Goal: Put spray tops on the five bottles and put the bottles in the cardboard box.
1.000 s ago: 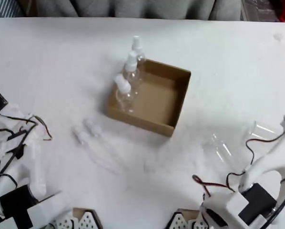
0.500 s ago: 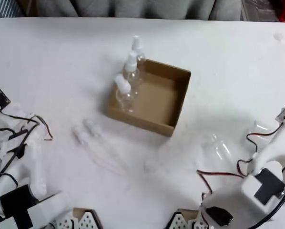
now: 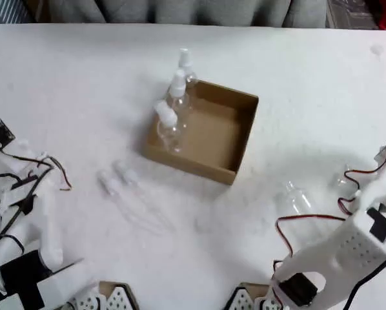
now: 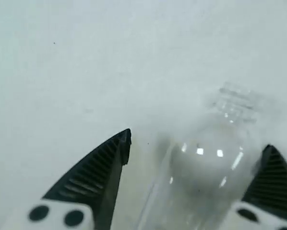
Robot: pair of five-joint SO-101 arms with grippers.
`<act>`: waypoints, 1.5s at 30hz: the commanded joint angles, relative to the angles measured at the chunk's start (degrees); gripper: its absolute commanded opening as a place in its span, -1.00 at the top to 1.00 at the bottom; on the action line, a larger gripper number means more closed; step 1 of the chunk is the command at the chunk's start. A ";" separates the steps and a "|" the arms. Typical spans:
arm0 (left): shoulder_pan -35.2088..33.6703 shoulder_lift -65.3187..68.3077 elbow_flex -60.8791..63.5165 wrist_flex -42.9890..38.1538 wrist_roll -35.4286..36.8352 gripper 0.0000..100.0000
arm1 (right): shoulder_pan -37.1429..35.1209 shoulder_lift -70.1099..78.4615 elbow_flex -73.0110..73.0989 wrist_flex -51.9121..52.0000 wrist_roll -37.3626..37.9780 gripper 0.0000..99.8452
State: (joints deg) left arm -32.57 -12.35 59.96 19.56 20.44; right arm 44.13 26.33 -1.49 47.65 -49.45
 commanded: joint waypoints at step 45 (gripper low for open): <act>0.66 0.48 -2.55 -1.05 -0.79 0.96 | -11.74 -2.42 -16.44 37.05 102.95 0.97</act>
State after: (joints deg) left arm -32.57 -12.35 59.96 19.56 20.18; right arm 31.21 27.12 -20.04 85.98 52.79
